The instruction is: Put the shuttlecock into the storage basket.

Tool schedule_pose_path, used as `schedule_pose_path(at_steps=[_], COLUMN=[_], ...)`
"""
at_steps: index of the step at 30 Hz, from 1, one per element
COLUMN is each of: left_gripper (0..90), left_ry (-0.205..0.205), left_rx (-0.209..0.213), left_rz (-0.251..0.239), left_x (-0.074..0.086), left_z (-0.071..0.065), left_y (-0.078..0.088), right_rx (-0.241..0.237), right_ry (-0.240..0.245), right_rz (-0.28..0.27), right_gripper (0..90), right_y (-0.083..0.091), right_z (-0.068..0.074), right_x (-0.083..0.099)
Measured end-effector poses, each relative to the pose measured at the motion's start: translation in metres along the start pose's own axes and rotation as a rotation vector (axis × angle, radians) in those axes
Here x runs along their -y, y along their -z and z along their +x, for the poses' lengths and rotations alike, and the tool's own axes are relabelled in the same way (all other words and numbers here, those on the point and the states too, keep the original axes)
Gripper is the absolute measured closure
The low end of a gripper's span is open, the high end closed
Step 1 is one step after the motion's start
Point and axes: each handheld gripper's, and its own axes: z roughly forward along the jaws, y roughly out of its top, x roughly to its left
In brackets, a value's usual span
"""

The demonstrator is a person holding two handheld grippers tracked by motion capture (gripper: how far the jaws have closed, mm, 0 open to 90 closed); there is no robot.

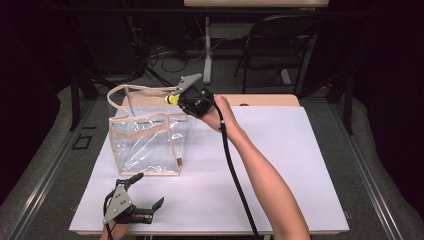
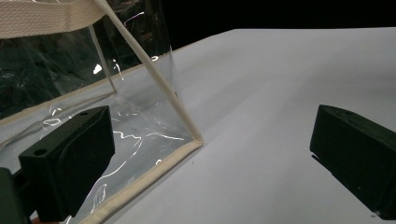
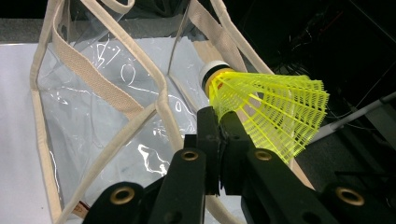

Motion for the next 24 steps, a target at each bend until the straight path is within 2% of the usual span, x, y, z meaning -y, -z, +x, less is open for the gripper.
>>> schedule_pose_path(at_steps=[24], left_gripper=[0.0], left_ry=[0.000], left_rx=[0.001], left_rz=[0.001], left_x=[0.000], left_z=[0.000], left_y=[0.000], right_rx=[-0.015], right_ry=[-0.004], right_rz=[0.030], right_gripper=[88.2], right_y=[-0.011], right_z=[0.004], right_x=[0.000])
